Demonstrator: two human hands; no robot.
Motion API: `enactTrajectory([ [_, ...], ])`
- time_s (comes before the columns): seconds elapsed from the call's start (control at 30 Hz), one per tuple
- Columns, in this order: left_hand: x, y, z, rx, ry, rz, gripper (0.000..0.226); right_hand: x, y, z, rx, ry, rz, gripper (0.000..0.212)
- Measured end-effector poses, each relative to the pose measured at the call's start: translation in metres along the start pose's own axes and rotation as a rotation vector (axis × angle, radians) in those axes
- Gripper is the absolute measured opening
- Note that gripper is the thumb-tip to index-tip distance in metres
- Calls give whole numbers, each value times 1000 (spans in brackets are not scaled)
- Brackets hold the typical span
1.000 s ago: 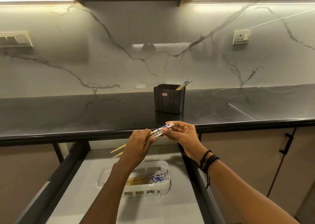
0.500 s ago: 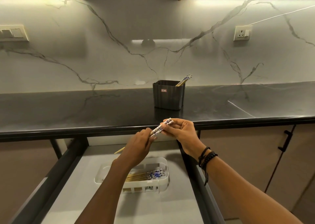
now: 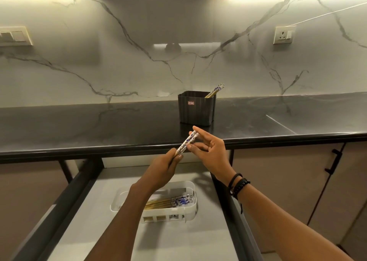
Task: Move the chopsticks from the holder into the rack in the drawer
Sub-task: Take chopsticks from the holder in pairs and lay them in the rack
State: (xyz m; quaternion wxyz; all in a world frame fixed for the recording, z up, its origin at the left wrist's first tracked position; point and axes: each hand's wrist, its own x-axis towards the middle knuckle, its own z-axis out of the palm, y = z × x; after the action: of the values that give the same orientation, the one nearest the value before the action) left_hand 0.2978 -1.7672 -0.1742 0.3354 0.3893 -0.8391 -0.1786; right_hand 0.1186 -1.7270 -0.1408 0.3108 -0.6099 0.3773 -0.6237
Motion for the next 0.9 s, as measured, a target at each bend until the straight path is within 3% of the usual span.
enactTrajectory([
  [0.17,-1,1,1,-132,19,-29,24,-1,2,3,-123,-6,-31,60],
  [0.43,0,3,0,-159,18,-34,30,-4,3,8,-237,-13,-47,47],
  [0.57,-2,4,0,-169,12,-25,32,-5,-1,8,-143,-6,-13,46],
  [0.73,0,9,-3,-196,4,15,28,-5,-5,5,131,-25,132,62],
  [0.9,0,10,-1,-189,-33,-9,31,-7,-7,3,211,-70,152,40],
])
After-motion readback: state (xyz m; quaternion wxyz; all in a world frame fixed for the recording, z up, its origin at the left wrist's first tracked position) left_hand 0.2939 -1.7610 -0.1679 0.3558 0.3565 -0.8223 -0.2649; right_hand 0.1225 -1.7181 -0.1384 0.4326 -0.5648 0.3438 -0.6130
